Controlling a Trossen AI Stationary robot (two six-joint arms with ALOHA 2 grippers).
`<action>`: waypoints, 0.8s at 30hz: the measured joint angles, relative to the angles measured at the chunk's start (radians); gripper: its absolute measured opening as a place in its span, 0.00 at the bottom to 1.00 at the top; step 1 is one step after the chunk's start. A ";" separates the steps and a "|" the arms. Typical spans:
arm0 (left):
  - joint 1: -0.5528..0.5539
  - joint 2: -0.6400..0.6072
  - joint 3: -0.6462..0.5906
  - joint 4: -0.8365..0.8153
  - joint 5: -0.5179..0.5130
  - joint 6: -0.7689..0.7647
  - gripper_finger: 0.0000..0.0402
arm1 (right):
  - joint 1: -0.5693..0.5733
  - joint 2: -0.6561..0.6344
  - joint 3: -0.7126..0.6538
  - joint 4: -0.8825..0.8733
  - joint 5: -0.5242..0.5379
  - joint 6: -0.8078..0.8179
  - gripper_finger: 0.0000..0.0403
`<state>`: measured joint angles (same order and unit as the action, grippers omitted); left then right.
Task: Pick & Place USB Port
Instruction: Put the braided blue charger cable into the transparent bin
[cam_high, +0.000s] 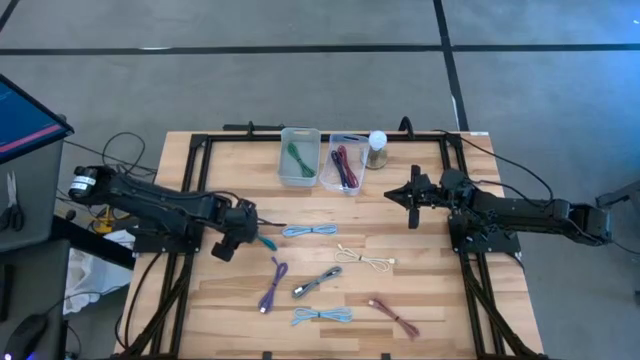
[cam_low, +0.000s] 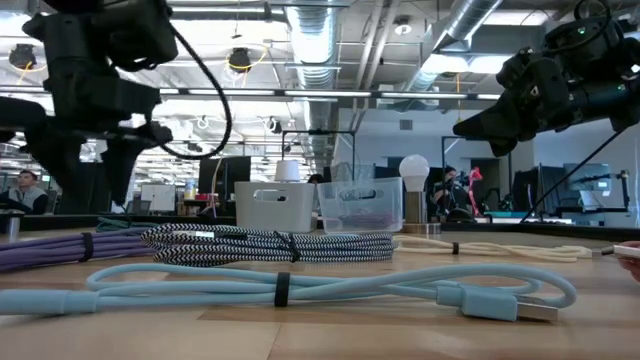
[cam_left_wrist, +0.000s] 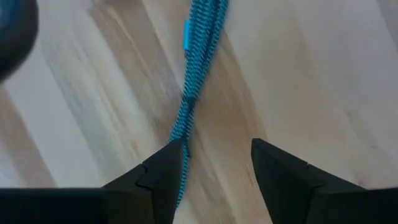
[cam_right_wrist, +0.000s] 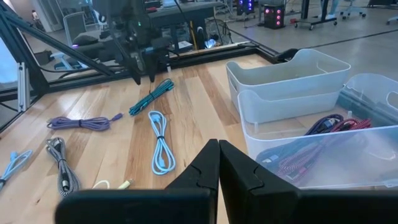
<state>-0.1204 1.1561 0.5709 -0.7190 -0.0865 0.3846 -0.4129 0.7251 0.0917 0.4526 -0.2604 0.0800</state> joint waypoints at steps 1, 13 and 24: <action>0.001 0.000 -0.001 0.021 -0.014 -0.001 0.47 | 0.000 0.000 0.000 0.000 0.000 0.000 0.00; 0.056 0.000 -0.127 0.240 -0.031 -0.069 0.42 | 0.000 0.000 0.000 0.001 0.000 0.000 0.00; 0.056 0.137 -0.117 0.241 -0.025 -0.072 0.38 | 0.000 0.000 0.000 0.004 0.000 0.000 0.00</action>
<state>-0.0646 1.2927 0.4536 -0.4775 -0.1118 0.3128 -0.4129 0.7250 0.0917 0.4564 -0.2604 0.0803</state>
